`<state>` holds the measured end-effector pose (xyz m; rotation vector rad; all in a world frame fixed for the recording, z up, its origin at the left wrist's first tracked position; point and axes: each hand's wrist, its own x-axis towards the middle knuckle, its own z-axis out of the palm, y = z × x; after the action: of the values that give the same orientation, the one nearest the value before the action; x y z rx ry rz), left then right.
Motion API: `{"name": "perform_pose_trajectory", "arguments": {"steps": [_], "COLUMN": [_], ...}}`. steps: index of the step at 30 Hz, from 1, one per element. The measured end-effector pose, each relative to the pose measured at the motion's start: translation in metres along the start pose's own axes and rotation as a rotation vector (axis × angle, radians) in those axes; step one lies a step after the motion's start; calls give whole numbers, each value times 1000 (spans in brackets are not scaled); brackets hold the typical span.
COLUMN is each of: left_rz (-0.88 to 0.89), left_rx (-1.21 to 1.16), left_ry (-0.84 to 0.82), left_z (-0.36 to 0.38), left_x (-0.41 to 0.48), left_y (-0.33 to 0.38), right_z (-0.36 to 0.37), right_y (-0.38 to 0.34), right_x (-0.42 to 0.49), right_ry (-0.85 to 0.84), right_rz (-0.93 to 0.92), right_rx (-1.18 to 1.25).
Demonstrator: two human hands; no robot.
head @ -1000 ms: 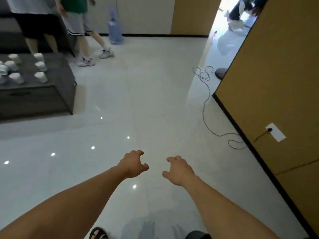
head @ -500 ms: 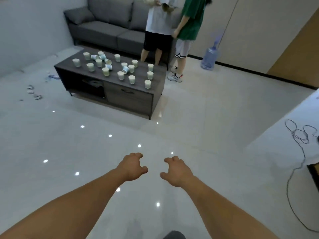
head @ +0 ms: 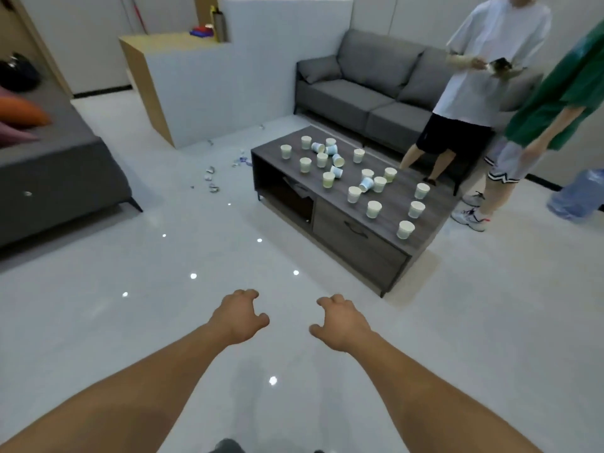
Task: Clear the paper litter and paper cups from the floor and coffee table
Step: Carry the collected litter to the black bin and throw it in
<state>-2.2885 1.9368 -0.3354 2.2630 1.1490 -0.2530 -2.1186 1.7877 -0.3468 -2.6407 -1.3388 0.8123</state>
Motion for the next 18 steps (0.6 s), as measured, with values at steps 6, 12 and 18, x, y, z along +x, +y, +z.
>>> {"name": "perform_pose_trajectory", "arguments": {"steps": [6, 12, 18], "left_rz": [-140, -202, -184], "left_rx": [-83, -148, -138], "left_ry": [22, 30, 47], "left_z": [-35, -85, -167], "left_x": [70, 179, 294], "left_y": [-33, -71, -88], "right_z": [-33, -65, -120], "right_y": [-48, -96, -137], "right_x": [108, 235, 353], "right_ry": [-79, -118, -81], "right_rz": [-133, -179, -147], "right_rx": [-75, -122, -119]}}
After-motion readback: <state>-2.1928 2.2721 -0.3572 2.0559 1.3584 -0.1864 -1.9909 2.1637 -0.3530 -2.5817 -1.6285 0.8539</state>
